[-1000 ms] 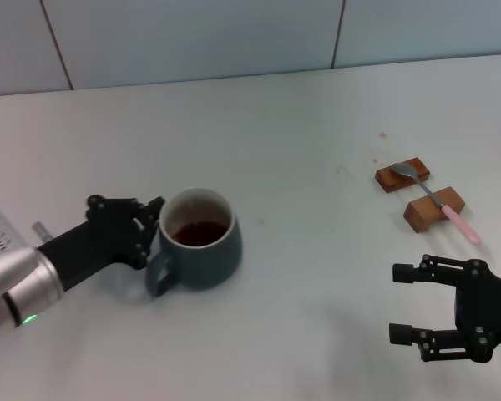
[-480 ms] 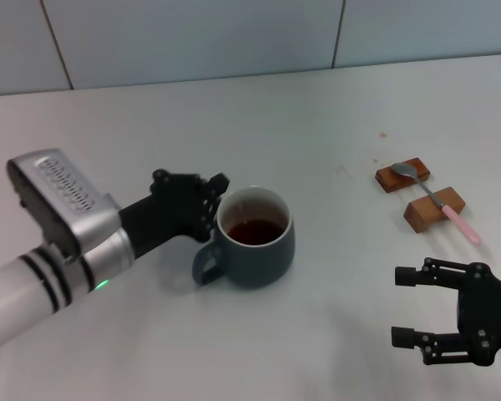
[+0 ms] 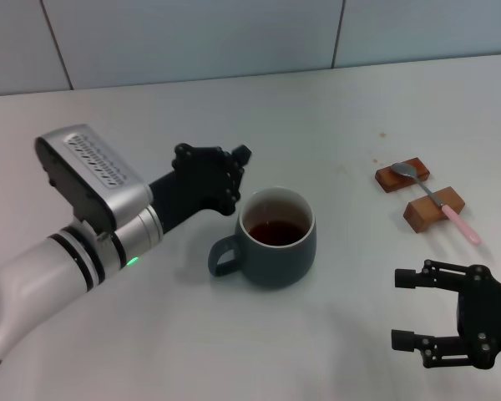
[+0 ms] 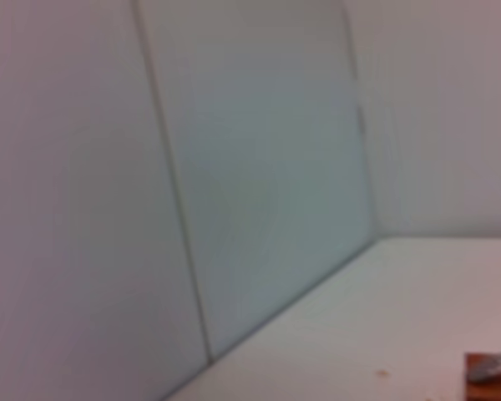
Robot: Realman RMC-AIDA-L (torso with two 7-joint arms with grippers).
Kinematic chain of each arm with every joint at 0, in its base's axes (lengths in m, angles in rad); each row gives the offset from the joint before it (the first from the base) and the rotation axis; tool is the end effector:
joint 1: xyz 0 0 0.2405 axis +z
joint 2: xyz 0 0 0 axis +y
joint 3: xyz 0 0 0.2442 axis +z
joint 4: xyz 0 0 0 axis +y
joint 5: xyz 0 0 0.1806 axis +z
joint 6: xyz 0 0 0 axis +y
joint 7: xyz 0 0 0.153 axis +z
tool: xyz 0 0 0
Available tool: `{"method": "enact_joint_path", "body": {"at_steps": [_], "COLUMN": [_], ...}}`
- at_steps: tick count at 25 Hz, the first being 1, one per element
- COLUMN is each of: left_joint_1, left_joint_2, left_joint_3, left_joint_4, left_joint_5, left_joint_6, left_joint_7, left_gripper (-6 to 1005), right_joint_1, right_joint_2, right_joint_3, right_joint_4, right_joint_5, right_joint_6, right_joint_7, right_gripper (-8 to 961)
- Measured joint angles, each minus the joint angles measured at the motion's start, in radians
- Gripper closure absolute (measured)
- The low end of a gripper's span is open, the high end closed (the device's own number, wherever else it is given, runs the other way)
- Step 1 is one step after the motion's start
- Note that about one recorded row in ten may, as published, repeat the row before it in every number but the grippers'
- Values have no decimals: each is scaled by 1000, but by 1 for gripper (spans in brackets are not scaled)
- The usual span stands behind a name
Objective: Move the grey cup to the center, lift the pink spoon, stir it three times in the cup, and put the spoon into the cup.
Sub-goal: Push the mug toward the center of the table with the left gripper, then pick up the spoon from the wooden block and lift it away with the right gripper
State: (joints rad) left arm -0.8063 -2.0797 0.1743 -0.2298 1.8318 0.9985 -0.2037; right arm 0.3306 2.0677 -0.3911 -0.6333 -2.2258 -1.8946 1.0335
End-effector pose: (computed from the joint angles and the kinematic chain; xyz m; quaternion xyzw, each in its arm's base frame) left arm -0.1834 0.3449 -0.0980 -0.9033 -0.0767 -0.2530 0.3379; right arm 0.2827 0.2122 0.0155 -0.9403 0.1666 0.2733 0.1154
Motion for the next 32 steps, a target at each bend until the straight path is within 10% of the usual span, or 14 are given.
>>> {"method": "enact_joint_path", "body": {"at_steps": [8,17,26,32], "left_joint_1": [56,138,270,394], "left_joint_2": [14,17,24,87], "left_joint_3": [-63,-43,158,200], "left_joint_4": [58,391,684,747], "left_joint_5": [8,201,247,242], "left_joint_6": [167,564,785,889], "left_joint_7": [-104,-523,-756,-790], "left_gripper": [991,990,989,988], "right_joint_1": [-1,-12,-18,-25], "right_joint_2": [0,-1,-1,4], "right_joint_3": [0,4,42,59], "right_joint_4": [0,-2,0,2], "right_joint_5": [0,39,42,43], "right_joint_6": [0,5,2,8], "right_joint_7": [-1,-1,-1,5], "right_gripper": [127,127,128,127]}}
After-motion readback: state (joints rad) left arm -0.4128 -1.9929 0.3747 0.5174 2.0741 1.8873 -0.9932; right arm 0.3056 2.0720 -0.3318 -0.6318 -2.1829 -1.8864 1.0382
